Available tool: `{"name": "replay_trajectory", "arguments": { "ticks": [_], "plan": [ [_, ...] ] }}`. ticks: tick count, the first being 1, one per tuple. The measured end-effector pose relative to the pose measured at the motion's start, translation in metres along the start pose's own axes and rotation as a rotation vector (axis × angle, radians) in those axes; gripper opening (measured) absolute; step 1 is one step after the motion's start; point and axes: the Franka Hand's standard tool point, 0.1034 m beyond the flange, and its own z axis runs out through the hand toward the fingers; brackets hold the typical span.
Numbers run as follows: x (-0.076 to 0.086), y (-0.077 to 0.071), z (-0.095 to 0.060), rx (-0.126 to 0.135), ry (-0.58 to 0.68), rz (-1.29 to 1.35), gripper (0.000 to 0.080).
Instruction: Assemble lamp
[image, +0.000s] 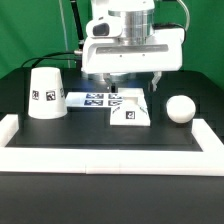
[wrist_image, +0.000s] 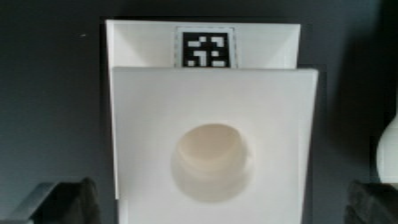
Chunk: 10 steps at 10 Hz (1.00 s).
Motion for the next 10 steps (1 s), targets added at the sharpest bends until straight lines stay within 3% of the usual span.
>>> {"name": "replay_trajectory", "arguments": {
  "ticks": [4,5,6,10],
  "plan": [
    [-0.0023,0.0018,0.0138,-0.003,-0.002,0.003,0.0700],
    [-0.0022,0.0017,0.0137,-0.003,-0.002,0.002,0.0575],
    [-0.0019,0.0016,0.0136,-0.003,-0.001,0.002,0.0533],
    [-0.0019,0.0016,0.0136,-0.003,-0.002,0.002,0.0533]
  ]
}}
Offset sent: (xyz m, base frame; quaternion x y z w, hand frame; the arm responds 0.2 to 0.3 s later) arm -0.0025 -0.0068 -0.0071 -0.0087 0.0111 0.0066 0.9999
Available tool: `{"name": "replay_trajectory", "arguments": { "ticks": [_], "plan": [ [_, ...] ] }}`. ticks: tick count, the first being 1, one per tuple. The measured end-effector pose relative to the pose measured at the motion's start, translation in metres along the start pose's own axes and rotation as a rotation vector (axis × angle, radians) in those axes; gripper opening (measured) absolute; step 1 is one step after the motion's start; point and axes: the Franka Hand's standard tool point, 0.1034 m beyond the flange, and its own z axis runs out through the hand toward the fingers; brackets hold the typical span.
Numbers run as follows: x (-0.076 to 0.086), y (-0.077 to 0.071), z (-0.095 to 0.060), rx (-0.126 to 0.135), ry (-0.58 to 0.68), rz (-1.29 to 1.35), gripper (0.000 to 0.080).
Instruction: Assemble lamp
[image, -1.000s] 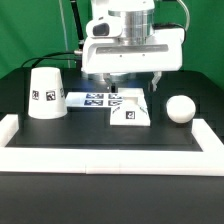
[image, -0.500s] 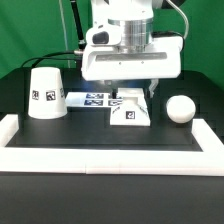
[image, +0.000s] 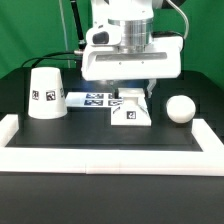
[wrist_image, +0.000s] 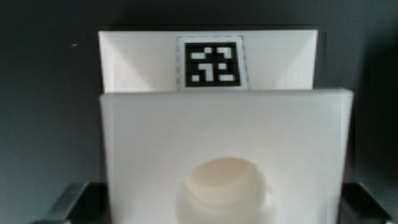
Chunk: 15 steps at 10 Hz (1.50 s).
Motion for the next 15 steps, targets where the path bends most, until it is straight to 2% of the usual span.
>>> {"name": "replay_trajectory", "arguments": {
  "ticks": [1,2,8,9,13,14,15],
  "plan": [
    [0.002,0.000,-0.001,0.002,-0.005,-0.004,0.0533],
    [0.014,0.000,-0.005,0.005,0.000,-0.008,0.0534],
    [0.125,-0.023,-0.010,0.024,0.091,-0.057,0.0535],
    [0.132,-0.024,-0.011,0.024,0.100,-0.078,0.0535],
    [0.131,-0.024,-0.011,0.024,0.100,-0.077,0.0535],
    [0.132,-0.028,-0.010,0.025,0.101,-0.065,0.0535],
    [0.137,-0.038,-0.010,0.026,0.109,-0.062,0.0535]
  ]
}}
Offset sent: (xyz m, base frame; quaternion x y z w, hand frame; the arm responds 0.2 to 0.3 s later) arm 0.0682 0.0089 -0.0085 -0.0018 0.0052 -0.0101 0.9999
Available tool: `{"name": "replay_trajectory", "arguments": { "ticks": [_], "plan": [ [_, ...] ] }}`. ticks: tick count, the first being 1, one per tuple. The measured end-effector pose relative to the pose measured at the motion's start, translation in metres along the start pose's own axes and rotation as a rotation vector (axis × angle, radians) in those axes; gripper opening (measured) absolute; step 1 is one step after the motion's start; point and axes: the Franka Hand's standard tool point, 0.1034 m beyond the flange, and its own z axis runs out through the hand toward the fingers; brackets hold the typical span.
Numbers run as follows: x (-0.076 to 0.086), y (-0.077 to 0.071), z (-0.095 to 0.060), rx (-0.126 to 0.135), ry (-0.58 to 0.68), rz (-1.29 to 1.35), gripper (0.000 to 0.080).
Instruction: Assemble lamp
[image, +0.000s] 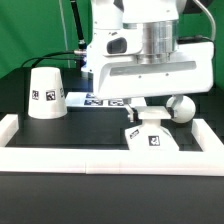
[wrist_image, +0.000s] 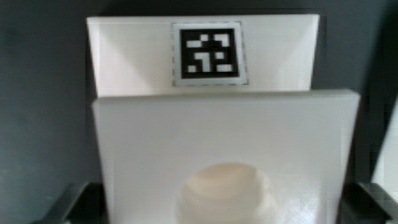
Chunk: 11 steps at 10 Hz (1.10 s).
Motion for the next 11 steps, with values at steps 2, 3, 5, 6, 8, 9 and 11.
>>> {"name": "replay_trajectory", "arguments": {
  "ticks": [2,3,5,6,8,9,11],
  "plan": [
    [0.022,-0.014,0.001,0.005,0.025,-0.019,0.0535],
    [0.028,-0.020,0.002,0.007,0.031,-0.019,0.0535],
    [0.037,-0.032,0.003,0.011,0.045,0.000,0.0535],
    [0.038,-0.033,0.003,0.007,0.047,0.024,0.0535],
    [0.038,-0.033,0.003,0.004,0.050,0.036,0.0535],
    [0.038,-0.033,0.003,0.004,0.049,0.036,0.0607],
    [0.038,-0.033,0.004,0.004,0.049,0.036,0.0671]
  ]
}}
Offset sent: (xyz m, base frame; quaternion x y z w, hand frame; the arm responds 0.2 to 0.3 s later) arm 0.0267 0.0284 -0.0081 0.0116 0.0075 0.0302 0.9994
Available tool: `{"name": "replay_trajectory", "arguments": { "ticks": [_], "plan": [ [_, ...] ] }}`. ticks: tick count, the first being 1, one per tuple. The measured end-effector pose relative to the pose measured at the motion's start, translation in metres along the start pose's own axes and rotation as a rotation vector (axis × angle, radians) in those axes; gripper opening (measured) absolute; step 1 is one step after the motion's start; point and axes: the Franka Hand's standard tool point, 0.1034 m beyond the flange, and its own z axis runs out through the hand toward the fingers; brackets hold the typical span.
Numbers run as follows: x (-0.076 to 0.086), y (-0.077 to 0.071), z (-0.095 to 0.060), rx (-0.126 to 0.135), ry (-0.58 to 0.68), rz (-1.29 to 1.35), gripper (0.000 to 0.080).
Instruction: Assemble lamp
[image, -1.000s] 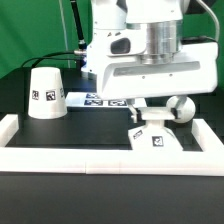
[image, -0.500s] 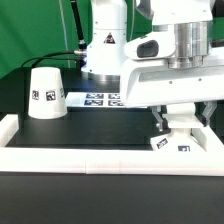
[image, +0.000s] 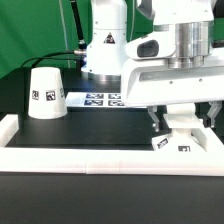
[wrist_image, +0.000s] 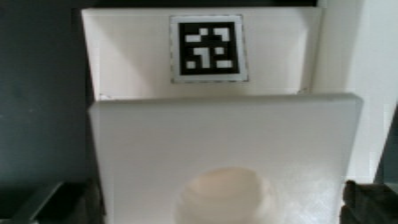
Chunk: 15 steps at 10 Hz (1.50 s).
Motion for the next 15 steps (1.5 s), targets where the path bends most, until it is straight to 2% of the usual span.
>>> {"name": "replay_trajectory", "arguments": {
  "ticks": [3,6,8,13,15],
  "plan": [
    [-0.002,-0.001,-0.002,0.000,0.001,0.010,0.0698],
    [-0.052,-0.006,-0.022,-0.008,-0.028,0.116,0.0699],
    [-0.070,-0.007,-0.024,-0.010,-0.032,0.120,0.0699],
    [-0.076,-0.009,-0.022,-0.010,-0.029,0.125,0.0699],
    [-0.096,-0.022,-0.018,-0.006,-0.029,0.108,0.0699]
  ]
}}
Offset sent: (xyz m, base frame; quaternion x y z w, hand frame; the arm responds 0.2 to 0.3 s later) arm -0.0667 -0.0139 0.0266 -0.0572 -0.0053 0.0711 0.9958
